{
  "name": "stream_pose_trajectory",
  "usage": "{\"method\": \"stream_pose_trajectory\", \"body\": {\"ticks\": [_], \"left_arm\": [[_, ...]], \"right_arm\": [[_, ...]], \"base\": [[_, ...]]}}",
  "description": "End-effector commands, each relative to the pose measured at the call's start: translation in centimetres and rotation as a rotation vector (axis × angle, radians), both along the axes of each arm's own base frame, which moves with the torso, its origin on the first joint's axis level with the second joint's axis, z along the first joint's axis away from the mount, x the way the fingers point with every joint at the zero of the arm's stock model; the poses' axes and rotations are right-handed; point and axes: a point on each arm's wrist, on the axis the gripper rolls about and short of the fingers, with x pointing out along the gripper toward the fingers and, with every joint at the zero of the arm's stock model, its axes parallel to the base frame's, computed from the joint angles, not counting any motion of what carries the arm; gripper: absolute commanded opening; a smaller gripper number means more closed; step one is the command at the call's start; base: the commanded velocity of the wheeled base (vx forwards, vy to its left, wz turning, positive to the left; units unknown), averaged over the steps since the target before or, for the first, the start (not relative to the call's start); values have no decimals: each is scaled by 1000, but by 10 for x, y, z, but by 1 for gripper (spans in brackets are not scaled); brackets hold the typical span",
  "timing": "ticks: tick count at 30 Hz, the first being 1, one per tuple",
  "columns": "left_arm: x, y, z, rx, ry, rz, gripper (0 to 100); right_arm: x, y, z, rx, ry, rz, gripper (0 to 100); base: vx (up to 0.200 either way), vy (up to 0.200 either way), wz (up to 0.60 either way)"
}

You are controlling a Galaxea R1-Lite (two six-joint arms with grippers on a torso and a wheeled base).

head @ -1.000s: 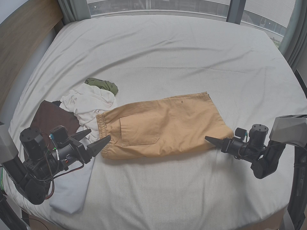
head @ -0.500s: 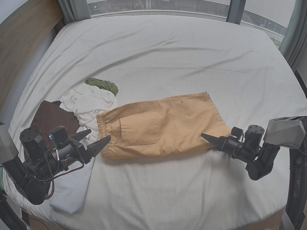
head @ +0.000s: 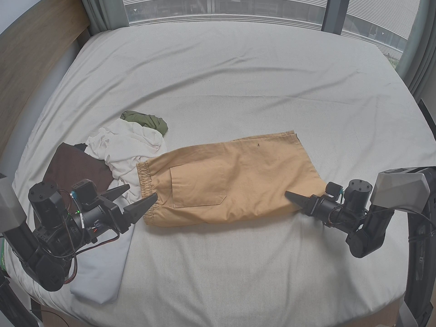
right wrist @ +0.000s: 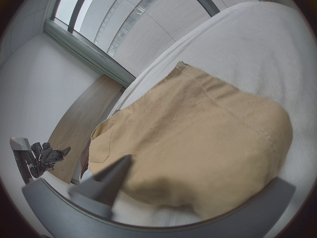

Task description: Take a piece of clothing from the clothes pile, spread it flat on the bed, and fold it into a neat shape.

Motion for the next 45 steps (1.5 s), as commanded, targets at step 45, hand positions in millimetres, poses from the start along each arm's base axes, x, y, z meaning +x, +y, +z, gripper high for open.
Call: {"method": "stream_pose_trajectory", "body": {"ticks": [45], "left_arm": [[0, -1, -2, -19, 22, -2, 100]], "right_arm": [[-94, -9, 10, -214, 117, 3, 0]], "base": [[0, 0, 0]]}}
